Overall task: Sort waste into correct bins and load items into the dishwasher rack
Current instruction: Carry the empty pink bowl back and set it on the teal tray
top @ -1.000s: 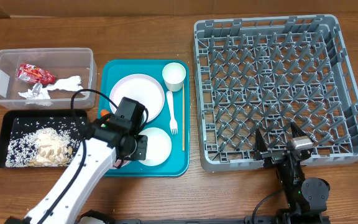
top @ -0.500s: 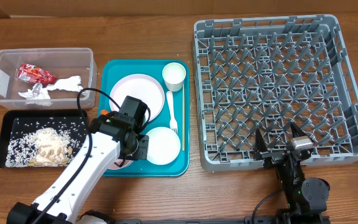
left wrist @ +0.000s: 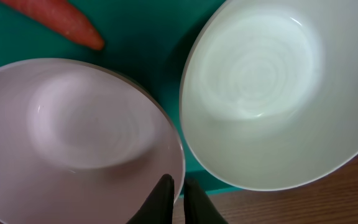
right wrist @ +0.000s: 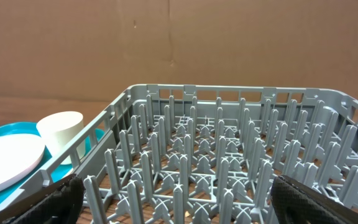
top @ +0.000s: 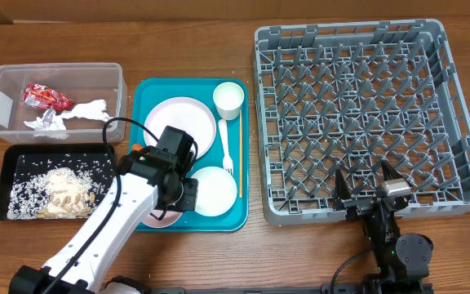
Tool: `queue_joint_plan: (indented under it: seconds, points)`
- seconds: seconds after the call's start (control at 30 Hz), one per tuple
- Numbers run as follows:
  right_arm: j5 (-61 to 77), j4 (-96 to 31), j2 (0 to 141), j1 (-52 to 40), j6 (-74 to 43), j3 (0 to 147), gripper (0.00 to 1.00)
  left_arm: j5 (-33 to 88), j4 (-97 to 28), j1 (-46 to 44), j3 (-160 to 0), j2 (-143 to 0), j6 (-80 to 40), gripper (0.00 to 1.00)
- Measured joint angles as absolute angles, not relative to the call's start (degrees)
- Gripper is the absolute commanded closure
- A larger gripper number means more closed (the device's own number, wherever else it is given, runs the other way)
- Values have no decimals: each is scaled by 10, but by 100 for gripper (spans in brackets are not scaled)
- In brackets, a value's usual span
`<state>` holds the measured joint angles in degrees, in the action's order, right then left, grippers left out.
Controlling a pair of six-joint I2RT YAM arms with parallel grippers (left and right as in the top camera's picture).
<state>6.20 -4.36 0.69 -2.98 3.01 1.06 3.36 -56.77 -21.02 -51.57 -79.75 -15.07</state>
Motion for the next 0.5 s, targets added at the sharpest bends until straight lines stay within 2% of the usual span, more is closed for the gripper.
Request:
queue_joint_plan:
  seconds: [0.27, 0.33, 0.4, 0.43, 0.5]
  points:
    - [62, -43, 7, -30, 30, 11, 0, 36, -600, -210, -635, -798, -151, 89]
    - [62, -43, 7, -30, 30, 11, 0, 32, -606, -209, -682, -798, -150, 83]
    - [62, -43, 7, -30, 30, 11, 0, 29, -604, -205, -716, -798, -150, 69]
    - [62, -43, 7, -30, 30, 11, 0, 28, -601, -201, -729, -798, -151, 66]
    - [62, -44, 7, -30, 30, 11, 0, 25, -593, -191, -743, -798, -155, 68]
